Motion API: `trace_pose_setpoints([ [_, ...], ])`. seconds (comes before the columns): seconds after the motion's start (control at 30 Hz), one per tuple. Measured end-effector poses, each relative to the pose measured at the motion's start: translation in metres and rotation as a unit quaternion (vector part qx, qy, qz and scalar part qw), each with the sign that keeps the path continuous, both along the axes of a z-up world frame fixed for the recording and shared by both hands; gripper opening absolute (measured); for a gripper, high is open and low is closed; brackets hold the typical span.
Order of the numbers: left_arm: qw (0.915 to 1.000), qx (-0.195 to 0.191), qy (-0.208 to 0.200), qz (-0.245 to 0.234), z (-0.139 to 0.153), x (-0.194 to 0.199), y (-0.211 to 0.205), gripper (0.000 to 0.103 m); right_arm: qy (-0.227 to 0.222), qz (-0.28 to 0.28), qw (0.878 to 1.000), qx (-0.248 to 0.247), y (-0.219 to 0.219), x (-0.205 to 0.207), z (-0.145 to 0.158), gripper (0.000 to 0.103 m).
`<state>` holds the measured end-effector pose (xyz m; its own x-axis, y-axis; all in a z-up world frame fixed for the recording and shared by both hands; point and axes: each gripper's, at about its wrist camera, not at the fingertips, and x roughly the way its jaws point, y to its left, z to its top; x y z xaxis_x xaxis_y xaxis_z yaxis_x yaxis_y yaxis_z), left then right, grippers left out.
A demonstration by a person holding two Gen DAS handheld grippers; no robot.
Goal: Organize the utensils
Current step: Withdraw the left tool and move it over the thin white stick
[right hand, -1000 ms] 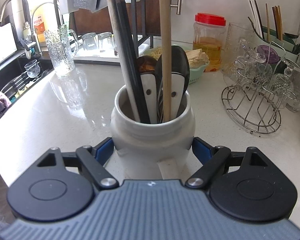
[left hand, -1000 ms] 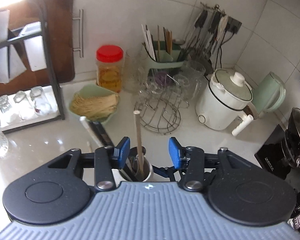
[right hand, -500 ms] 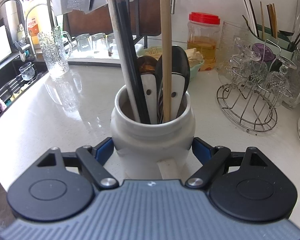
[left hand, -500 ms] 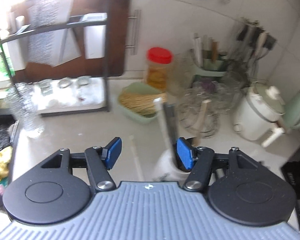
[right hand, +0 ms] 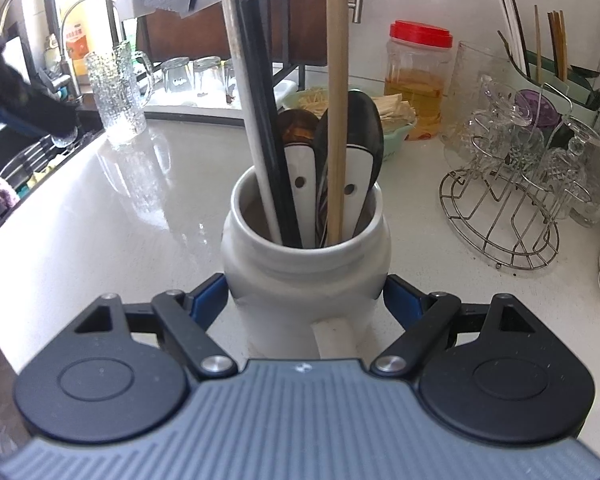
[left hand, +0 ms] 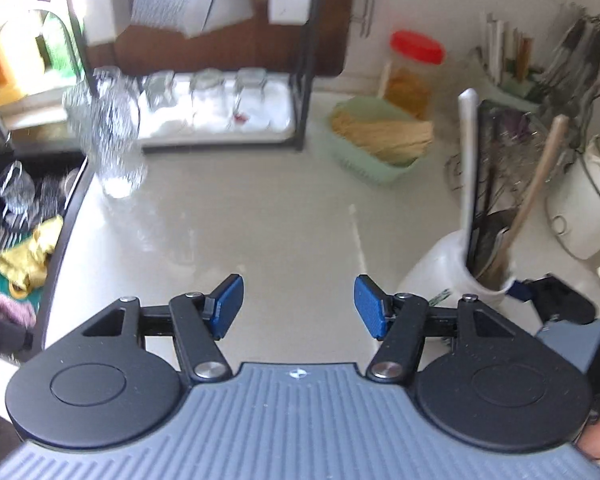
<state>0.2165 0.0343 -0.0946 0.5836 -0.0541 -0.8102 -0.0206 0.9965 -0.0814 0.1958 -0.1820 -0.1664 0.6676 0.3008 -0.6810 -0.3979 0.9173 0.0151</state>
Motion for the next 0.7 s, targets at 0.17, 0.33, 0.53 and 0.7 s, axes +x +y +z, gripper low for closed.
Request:
trace_pose_setpoints([
  [0.17, 0.9990, -0.024, 0.030, 0.022, -0.027, 0.012, 0.012, 0.067, 0.002, -0.004, 1.000, 0.005, 0.000, 0.000, 0.000, 0.086],
  [0.33, 0.9981, -0.044, 0.037, 0.023, -0.050, 0.031, 0.011, 0.067, 0.004, -0.002, 1.000, 0.005, -0.001, 0.000, 0.000, 0.086],
  [0.53, 0.9963, -0.078, 0.038, 0.004, -0.077, 0.069, 0.000, 0.065, 0.008, 0.003, 1.000, 0.004, -0.002, 0.002, 0.001, 0.086],
  [0.7, 0.9953, -0.091, 0.030, -0.015, -0.092, 0.101, -0.011, 0.056, 0.011, 0.002, 1.000, 0.005, -0.002, 0.003, 0.001, 0.086],
])
